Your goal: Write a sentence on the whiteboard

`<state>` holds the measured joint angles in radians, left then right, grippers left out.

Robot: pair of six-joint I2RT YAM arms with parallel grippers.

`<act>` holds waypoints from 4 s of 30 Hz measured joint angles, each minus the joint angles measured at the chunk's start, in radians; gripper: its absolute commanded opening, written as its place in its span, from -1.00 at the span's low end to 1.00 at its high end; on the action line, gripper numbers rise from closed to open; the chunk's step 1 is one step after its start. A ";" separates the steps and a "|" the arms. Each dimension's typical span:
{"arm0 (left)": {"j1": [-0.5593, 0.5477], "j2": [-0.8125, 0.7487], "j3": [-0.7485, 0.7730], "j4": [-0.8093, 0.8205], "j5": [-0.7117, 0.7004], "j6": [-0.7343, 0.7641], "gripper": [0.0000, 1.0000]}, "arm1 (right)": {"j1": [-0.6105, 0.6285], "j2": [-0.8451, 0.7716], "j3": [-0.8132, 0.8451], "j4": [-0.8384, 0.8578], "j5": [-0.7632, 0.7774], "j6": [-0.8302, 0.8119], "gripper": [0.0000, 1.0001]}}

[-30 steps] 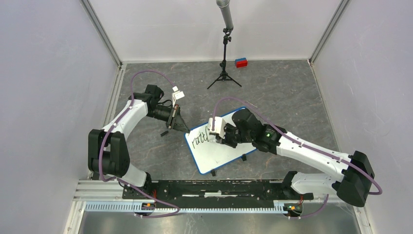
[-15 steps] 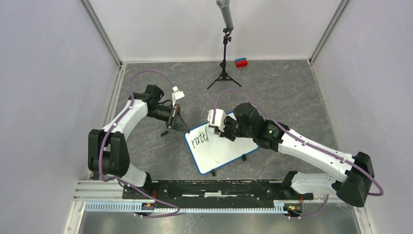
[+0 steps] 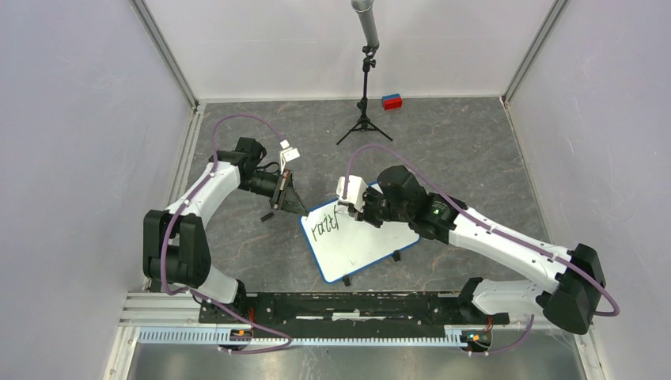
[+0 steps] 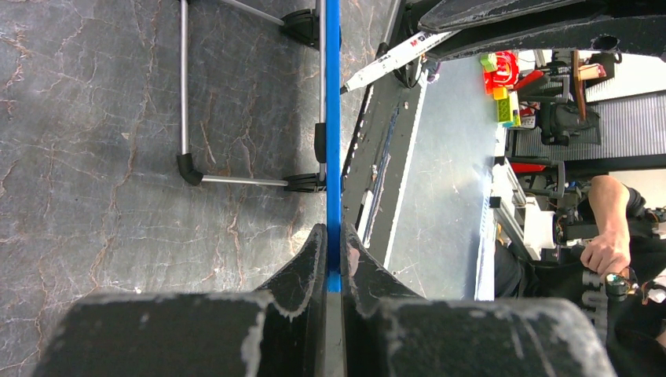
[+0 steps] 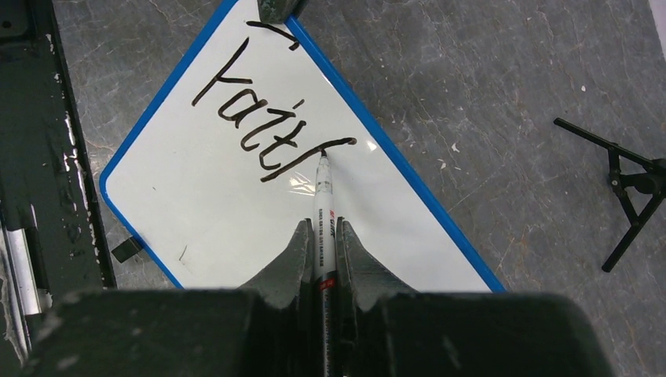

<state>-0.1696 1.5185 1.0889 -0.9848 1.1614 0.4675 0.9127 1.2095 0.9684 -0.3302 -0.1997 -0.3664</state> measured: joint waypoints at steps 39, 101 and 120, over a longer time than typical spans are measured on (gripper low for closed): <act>0.000 0.000 -0.002 0.003 0.001 0.005 -0.95 | -0.060 -0.077 -0.090 -0.034 -0.121 0.023 -1.00; 0.000 0.000 -0.003 0.003 0.001 0.018 -0.95 | -0.122 -0.062 -0.093 -0.023 -0.165 0.018 -1.00; 0.000 0.000 -0.004 0.004 0.001 0.018 -0.95 | -0.156 -0.066 -0.036 -0.053 -0.102 -0.007 -1.00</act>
<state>-0.1696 1.5181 1.0851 -0.9810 1.1625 0.4854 0.7570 1.1431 0.9325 -0.3828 -0.3019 -0.3733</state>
